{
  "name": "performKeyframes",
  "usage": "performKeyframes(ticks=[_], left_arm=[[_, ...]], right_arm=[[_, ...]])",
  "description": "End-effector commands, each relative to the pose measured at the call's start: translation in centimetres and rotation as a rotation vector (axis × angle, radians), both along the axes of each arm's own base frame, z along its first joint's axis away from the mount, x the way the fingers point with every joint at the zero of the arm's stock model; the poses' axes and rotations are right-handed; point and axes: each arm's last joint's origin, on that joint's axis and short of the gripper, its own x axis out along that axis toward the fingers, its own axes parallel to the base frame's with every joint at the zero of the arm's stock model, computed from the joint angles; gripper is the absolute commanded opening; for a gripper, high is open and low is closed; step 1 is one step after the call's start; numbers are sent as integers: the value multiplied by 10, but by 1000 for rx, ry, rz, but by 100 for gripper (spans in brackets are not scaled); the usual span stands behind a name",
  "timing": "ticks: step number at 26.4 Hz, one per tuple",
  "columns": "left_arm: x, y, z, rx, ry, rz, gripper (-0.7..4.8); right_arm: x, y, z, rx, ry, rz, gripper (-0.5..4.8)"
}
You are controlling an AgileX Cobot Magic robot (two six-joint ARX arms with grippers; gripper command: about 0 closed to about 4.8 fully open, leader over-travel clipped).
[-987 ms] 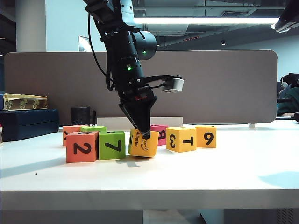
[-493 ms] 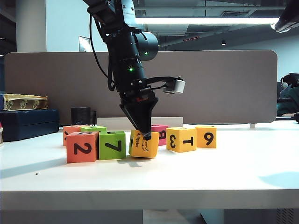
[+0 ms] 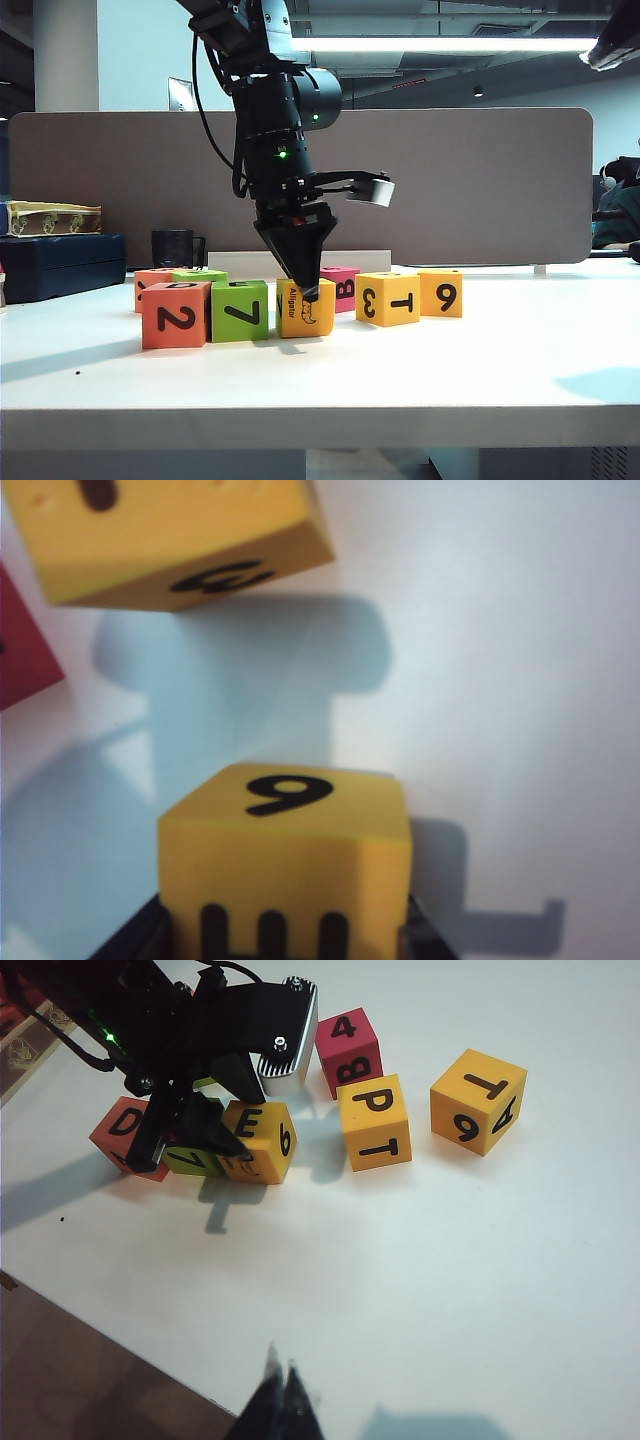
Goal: Select the appropriate blocks from the scattered letter blocks on the table and arrange them in a row to spell out "DEEP".
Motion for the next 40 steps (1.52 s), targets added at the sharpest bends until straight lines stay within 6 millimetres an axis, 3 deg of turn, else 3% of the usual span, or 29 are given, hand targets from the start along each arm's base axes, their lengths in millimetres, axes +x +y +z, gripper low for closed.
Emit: performKeyframes(ticks=[1,7,11,18,21,31,40], left_arm=[[9,4,-10,41,-42,66,241],[7,4,-10,47,-29,69,252],[5,5,-11,60,-9,71,373],[4,6,-6,61,11,107,384],[5,4,5,44,-6,112,441],[7,-7,49,-90,-52,139,441],[7,-30,56,-323,-46,19,439]], right_arm=[[0,0,3,4,-17,3,-5],[0,0,3,4,-17,3,-5],[0,0,3,4,-17,3,-5],[0,0,3,4,-17,3,-5],[0,0,3,4,-17,2,-6],[0,0,3,4,-17,3,-6],[0,0,3,4,-17,3,-6]])
